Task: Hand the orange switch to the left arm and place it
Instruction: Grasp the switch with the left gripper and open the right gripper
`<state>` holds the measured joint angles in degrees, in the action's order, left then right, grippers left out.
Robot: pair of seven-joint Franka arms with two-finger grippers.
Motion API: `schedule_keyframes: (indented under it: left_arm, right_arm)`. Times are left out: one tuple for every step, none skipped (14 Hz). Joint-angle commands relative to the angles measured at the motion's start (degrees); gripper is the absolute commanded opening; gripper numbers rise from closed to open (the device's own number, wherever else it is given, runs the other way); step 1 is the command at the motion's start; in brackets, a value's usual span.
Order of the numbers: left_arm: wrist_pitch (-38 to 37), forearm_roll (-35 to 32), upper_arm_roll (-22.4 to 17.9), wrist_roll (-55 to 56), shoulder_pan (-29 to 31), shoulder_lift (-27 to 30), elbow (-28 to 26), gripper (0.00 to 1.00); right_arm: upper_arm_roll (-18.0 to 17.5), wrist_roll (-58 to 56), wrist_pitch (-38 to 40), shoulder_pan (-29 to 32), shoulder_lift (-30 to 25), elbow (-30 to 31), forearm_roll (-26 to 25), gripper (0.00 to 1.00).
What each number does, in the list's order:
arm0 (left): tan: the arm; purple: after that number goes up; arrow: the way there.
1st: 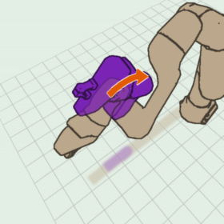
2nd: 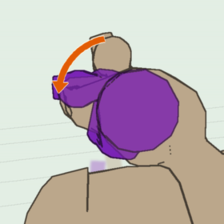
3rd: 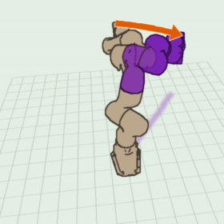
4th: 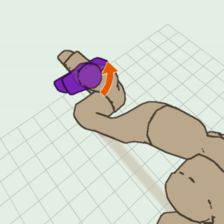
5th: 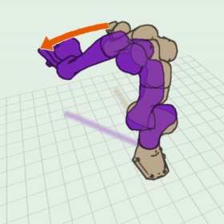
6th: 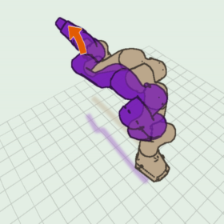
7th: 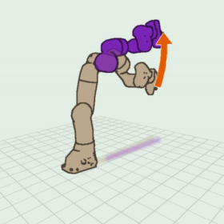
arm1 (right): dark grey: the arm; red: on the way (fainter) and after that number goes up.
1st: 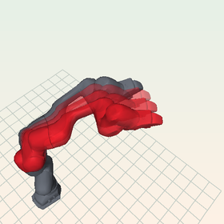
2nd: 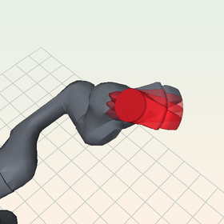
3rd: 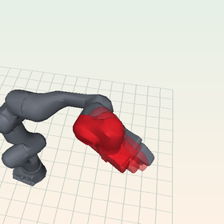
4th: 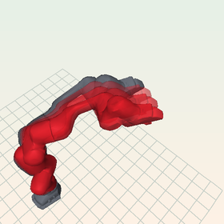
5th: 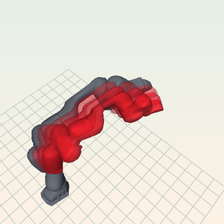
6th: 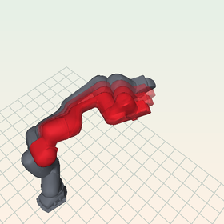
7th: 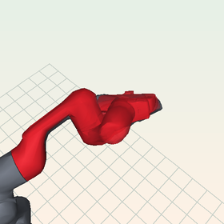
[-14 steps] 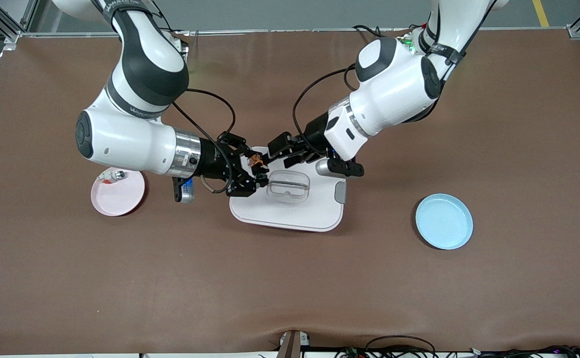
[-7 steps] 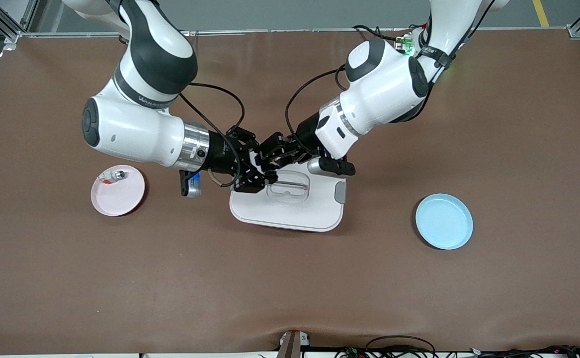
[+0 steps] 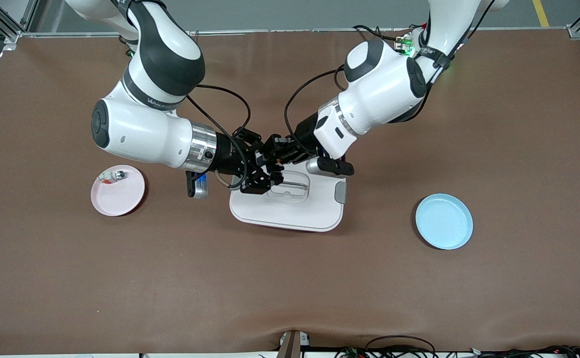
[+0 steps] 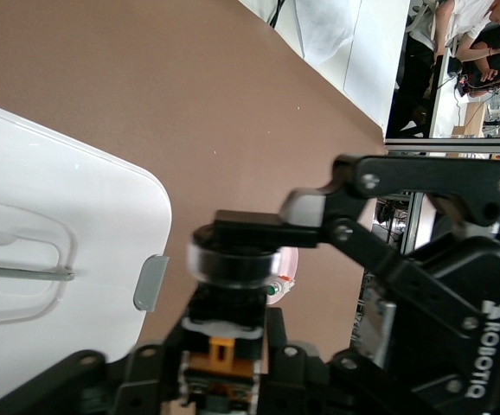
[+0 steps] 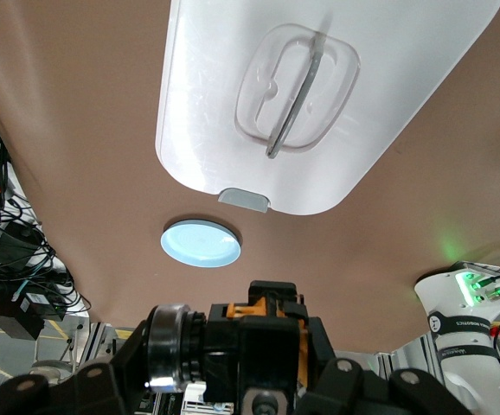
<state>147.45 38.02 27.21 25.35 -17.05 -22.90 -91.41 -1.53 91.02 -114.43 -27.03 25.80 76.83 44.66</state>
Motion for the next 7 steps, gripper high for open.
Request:
schedule_keyframes:
  left_arm:
    - [0.9,0.1,0.2,0.8,-0.4,-0.5,1.1,0.00]
    - [0.8,0.0,0.0,0.7,-0.2,-0.5,1.0,0.00]
    - [0.8,-0.9,0.0,-0.5,0.3,-0.5,1.0,0.00]
    - [0.8,-2.2,0.0,-1.2,0.5,-0.5,1.0,0.00]
    - [0.8,-3.7,-0.1,-1.3,0.7,-0.5,0.9,0.00]
    - [0.7,-5.2,-0.3,-1.3,1.0,-0.5,0.9,0.00]
    - [0.7,-6.5,-0.2,-1.3,1.7,-0.5,0.9,0.00]
  right_arm:
    - [0.3,1.4,-0.2,-0.7,1.1,-1.8,-0.4,0.00]
    - [0.3,1.4,-0.2,-0.7,1.1,-1.8,-0.4,0.00]
    - [0.3,1.4,-0.2,-0.7,1.2,-1.8,-0.4,0.00]
    - [0.3,1.4,-0.2,-0.7,1.2,-1.8,-0.4,0.00]
    - [0.3,1.2,-0.2,-0.6,1.2,-1.8,-0.4,0.12]
    - [0.4,1.2,-0.2,-0.6,1.2,-1.8,-0.5,0.93]
    - [0.4,1.2,-0.2,-0.6,1.2,-1.8,-1.1,1.00]
